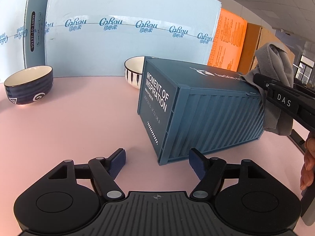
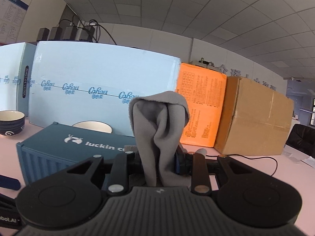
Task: Clean container
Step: 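Rub the grey cloth along the container box end with the right gripper, then wipe the container box end up and down with the held grey cloth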
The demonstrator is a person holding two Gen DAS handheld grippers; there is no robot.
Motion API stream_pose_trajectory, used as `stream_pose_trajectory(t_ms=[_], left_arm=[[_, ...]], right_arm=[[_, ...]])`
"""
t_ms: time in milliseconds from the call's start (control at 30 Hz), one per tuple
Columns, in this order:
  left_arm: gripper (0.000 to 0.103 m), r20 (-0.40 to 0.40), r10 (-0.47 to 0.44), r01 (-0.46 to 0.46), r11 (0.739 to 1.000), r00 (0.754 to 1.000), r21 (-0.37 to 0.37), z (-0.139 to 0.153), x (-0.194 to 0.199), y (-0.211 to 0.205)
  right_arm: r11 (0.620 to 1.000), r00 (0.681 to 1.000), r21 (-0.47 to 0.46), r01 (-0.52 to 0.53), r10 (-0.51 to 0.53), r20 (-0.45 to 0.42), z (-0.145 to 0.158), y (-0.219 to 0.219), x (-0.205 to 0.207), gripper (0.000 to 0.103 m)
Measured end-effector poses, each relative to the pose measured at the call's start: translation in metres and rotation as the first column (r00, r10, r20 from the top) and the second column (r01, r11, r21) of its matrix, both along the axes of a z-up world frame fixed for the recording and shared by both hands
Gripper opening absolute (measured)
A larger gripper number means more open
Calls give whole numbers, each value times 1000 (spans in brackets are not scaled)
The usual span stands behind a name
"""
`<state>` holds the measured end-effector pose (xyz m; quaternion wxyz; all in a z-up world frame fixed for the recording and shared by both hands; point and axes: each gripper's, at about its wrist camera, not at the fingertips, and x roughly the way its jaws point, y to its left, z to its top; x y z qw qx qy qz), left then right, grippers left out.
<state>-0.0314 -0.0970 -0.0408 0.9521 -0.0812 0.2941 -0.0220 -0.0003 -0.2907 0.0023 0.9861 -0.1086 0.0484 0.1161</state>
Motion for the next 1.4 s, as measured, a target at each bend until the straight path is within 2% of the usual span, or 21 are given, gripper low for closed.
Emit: stream_pose_trajectory(t_ms=[233, 367, 533, 633, 867, 967, 1167, 1267, 1400], left_arm=[[73, 6, 0, 0, 1000, 1000, -29, 0, -1, 2], [73, 8, -1, 1, 999, 1000, -45, 0, -1, 5], [73, 9, 0, 0, 999, 1000, -48, 0, -2, 3], [73, 10, 0, 0, 999, 1000, -51, 1, -2, 3], [73, 10, 0, 0, 999, 1000, -53, 0, -3, 4], [73, 10, 0, 1, 999, 1000, -52, 0, -3, 4], [73, 9, 0, 1, 999, 1000, -48, 0, 0, 6], [73, 8, 0, 1, 999, 1000, -43, 0, 0, 5], [73, 7, 0, 0, 999, 1000, -39, 0, 0, 5]], right_arm=[[988, 989, -20, -151, 151, 3, 0, 32, -20, 30], [967, 967, -2, -255, 255, -2, 2, 44, -27, 30], [955, 955, -14, -296, 296, 3, 2, 53, -32, 30], [957, 957, -8, -289, 289, 11, 2, 50, -30, 29], [983, 983, 46, -180, 178, 43, -3, 23, -15, 29], [987, 992, 107, -120, 115, 47, -5, 7, -9, 30], [972, 999, 234, -27, 20, 35, -6, -14, -3, 30], [974, 999, 227, -21, 12, 40, -6, -12, -5, 31], [979, 997, 195, -60, 51, 51, -6, -6, -7, 32]])
